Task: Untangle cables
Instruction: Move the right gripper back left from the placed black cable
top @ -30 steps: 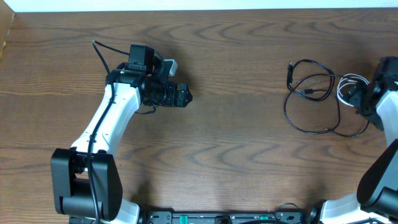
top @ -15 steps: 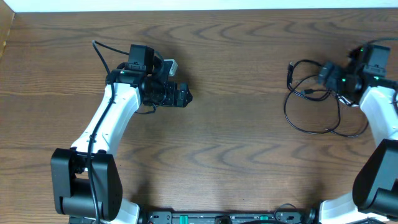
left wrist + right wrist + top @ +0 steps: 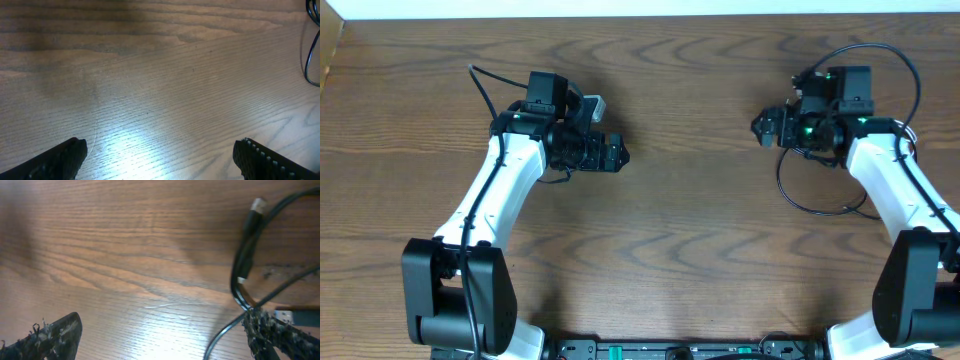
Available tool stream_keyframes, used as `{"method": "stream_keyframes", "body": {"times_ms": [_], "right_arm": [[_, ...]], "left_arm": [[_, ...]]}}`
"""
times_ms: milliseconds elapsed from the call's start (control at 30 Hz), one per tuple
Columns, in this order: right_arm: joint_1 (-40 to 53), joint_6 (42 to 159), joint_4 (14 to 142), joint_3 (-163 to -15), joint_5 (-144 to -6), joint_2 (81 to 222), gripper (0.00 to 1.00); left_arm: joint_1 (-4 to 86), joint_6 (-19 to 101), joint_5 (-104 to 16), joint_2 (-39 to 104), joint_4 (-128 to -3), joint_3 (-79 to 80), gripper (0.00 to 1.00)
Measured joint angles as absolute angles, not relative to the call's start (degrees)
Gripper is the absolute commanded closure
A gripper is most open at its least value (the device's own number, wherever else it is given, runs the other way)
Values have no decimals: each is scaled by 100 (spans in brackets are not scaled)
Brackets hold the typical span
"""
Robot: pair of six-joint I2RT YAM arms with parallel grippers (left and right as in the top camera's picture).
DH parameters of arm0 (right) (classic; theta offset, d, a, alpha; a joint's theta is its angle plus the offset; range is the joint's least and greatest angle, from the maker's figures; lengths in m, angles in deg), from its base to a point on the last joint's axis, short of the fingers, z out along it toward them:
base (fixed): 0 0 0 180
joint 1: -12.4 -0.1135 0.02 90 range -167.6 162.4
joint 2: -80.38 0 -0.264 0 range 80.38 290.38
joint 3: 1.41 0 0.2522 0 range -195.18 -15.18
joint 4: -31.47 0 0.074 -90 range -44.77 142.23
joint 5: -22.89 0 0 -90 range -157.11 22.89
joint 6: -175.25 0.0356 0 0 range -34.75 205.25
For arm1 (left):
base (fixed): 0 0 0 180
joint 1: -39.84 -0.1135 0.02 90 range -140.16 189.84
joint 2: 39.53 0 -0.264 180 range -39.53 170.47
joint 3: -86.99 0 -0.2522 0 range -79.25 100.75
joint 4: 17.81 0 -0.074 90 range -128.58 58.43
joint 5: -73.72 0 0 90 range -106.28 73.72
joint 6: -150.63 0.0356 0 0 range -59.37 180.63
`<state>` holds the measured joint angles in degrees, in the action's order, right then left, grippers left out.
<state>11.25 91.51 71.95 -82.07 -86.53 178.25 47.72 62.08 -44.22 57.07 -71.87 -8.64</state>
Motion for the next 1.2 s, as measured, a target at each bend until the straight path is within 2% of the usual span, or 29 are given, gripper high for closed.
{"method": "stream_keyframes", "body": {"times_ms": [233,1200], "right_arm": [[852,9108,7198,-8207,-8575,17825,1],[841,9106,7198,-8207,-8551,17825,1]], "left_arm": [[4772,6208,-4422,5707,-7187,-864,2],[4772,6210,-4414,5707,-7196,-864,2]]}}
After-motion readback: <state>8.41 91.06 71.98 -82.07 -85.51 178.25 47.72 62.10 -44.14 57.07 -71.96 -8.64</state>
